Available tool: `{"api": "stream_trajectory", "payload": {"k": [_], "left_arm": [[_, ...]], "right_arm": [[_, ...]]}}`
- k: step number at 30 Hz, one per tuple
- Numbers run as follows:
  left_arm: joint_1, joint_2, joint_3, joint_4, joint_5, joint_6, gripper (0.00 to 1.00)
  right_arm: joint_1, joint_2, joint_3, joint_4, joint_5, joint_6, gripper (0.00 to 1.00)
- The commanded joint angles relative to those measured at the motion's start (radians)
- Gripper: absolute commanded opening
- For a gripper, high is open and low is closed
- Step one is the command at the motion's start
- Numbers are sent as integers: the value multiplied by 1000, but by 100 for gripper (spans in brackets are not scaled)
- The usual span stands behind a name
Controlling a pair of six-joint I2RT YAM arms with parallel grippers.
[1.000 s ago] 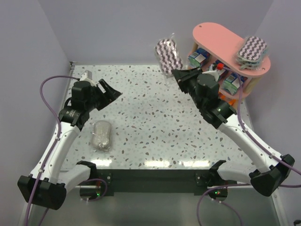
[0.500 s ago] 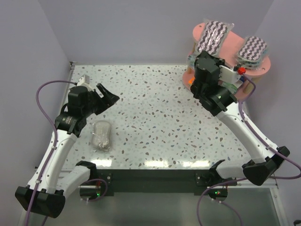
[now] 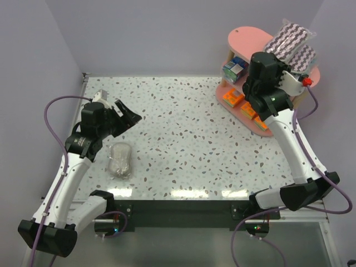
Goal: Place and organize the cleaning sponges onto the shelf
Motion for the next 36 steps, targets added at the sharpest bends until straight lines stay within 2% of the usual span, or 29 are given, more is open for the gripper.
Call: {"api": "stream_trajectory", "payload": {"k": [1,4,12,16,21,24,29,32,35,36], "left_arm": [[7,10,25,2,30,23,79],[7,24,33,7,34,30,79],[5,36,33,11,40,40,79],[5,48,34,16,48,45,79],[7,56,34,14,47,54,80],[5,61,31,11,42,59,81],[5,75,30,14,40,60,83],[7,76,45,8,21,71,83],[17,84,74,-22,-32,98,85],[28,88,80,-32,-53,108,86]], "right_arm": [[-53,25,46,-36,-65,60,0],[-74,34,38,40,-155,4,0],[-74,54,77,81,-197,-12,1],[-74,85,115,79,-192,-11,13],[-73,97,138,51,-189,3,44],[-74,91,134,61,-183,-6,53],[-74,55,86,128,-220,-66,65],[-73,13,25,239,-273,-129,66],[-74,-51,-52,301,-414,-216,68],[-74,-80,-60,298,-520,-235,69]]}}
